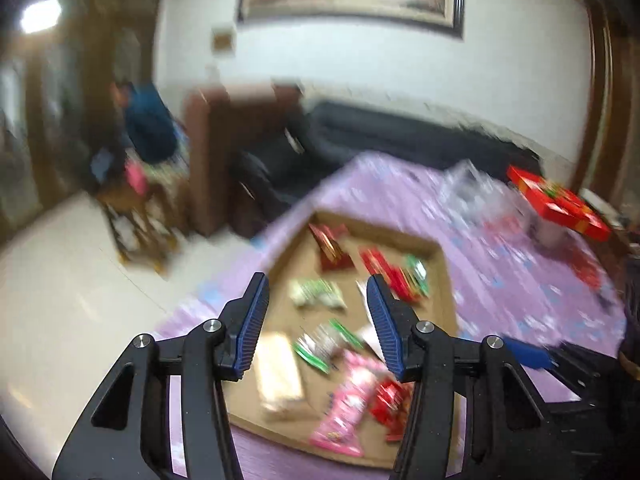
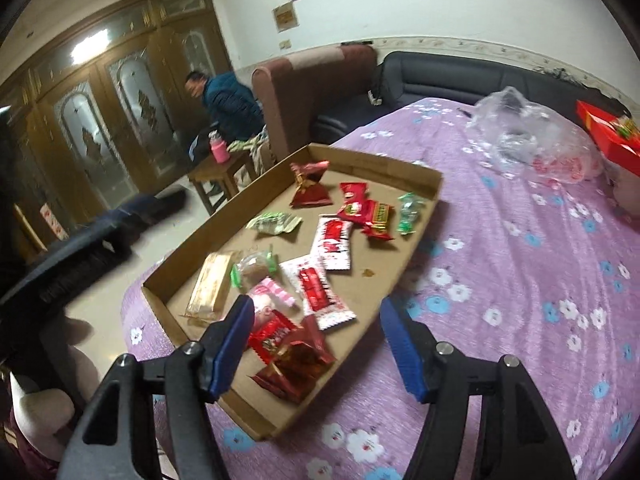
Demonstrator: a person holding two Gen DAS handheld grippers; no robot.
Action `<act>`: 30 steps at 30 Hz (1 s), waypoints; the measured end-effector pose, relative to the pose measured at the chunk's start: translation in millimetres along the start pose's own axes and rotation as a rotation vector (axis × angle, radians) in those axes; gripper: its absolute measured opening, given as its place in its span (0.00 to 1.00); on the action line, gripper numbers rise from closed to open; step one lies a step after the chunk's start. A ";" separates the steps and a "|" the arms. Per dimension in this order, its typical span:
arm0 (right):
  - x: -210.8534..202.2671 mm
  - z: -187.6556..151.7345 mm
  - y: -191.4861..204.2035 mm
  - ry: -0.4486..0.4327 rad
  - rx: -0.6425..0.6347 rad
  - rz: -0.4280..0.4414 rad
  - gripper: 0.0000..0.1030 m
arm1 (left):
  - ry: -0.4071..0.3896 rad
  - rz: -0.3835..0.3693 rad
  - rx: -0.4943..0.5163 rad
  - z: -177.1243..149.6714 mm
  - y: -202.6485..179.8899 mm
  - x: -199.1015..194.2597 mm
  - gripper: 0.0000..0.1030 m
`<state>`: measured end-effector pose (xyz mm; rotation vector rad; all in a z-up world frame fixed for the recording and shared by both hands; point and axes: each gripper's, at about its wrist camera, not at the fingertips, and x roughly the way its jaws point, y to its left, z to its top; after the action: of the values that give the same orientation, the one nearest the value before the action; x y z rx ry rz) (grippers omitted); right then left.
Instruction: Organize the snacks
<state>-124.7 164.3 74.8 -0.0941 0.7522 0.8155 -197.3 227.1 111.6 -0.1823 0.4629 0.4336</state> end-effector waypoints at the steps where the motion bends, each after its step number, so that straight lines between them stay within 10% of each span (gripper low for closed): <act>1: -4.7 -1.3 -4.2 -0.008 0.013 -0.001 0.67 | -0.049 0.037 0.000 2.0 -1.4 -11.4 0.67; 3: -10.5 -3.9 -11.6 -0.022 0.033 -0.003 0.67 | -0.161 0.094 -0.030 3.0 -2.7 -37.7 0.91; 6: -21.4 -10.5 -19.0 -0.037 0.058 -0.007 0.67 | -0.268 0.113 -0.061 -4.3 -2.0 -56.2 1.00; 13: -36.2 -26.9 -23.5 -0.060 0.059 -0.041 0.70 | -0.022 0.113 -0.015 -11.2 -20.3 -23.1 1.00; 30: -35.0 -41.4 -7.8 -0.055 -0.063 -0.166 0.76 | 0.115 0.113 0.061 -25.0 -55.5 -2.0 1.00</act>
<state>-158.6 122.3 65.0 -0.1871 0.6577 0.6812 -184.1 170.2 94.5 -0.1229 0.6009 0.5211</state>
